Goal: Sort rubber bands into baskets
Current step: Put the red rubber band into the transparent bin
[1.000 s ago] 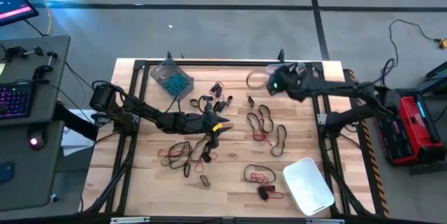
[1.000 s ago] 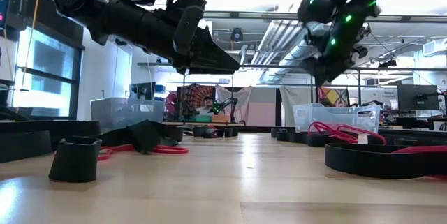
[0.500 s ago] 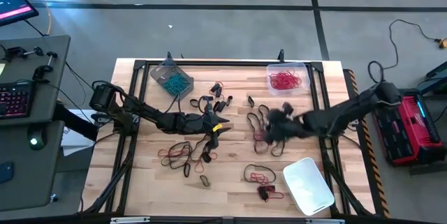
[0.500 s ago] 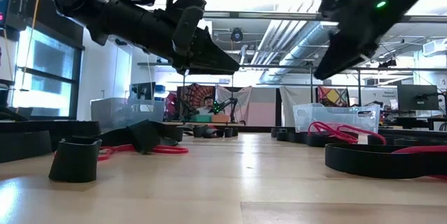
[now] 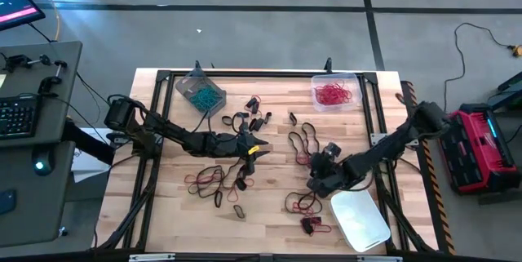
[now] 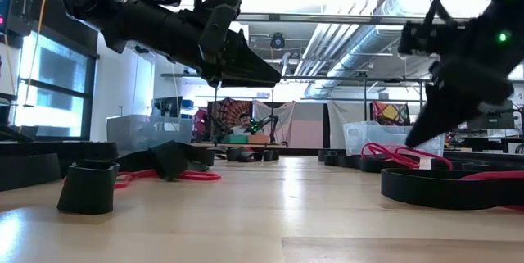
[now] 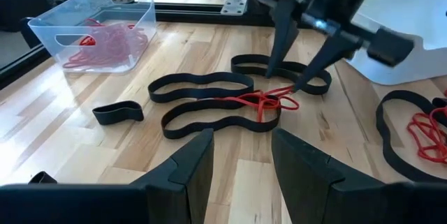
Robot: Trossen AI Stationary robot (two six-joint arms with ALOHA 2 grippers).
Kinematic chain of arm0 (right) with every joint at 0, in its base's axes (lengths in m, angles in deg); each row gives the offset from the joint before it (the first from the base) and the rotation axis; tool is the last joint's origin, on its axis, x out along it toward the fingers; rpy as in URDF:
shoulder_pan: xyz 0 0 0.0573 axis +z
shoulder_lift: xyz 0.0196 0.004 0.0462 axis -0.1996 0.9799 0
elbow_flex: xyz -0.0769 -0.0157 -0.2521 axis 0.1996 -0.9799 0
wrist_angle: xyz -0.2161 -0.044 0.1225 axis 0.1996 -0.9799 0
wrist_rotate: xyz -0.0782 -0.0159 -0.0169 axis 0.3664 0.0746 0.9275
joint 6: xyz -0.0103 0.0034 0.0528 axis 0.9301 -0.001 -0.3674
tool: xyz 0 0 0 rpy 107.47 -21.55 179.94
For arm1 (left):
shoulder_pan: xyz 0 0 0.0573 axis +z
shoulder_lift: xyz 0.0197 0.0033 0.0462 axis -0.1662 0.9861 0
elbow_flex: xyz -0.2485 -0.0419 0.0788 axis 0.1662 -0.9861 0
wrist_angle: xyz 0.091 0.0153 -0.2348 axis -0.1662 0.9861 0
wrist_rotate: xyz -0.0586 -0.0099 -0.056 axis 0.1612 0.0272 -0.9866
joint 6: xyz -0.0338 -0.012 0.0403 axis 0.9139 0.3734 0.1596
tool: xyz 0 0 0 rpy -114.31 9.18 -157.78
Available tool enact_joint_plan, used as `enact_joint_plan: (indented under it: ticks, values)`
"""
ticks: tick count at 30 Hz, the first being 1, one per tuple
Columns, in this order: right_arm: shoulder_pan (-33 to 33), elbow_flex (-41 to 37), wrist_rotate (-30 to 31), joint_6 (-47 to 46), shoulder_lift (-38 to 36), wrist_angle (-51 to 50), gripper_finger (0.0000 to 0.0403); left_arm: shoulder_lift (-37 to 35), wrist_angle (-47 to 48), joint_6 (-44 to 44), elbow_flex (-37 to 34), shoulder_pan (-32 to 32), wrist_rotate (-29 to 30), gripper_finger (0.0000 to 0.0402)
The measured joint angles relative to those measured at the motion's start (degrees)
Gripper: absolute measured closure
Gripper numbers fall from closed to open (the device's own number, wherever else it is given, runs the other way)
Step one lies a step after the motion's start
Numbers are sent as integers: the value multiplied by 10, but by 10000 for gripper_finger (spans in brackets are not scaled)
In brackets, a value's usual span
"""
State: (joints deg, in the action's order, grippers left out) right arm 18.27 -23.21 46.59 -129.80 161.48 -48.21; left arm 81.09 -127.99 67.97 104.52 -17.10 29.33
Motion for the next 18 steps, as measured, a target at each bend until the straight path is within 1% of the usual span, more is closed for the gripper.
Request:
enact_joint_plan:
  ticks: [4,7,10,14,16,18]
  values:
    - [-1,0,-26,-2,29,0,254,0,0,0,0,0,0,263]
    - [-1,0,-40,-14,41,-8,268,0,0,0,0,0,0,263]
    - [-1,0,-53,-25,43,-11,308,0,0,0,0,0,0,263]
    - [-1,0,-69,-22,31,-18,384,0,0,0,0,0,0,263]
    - [-1,8,-72,-22,25,-39,395,0,0,0,0,0,0,263]
    - [-1,23,-72,-23,19,-67,388,0,0,0,0,0,0,263]
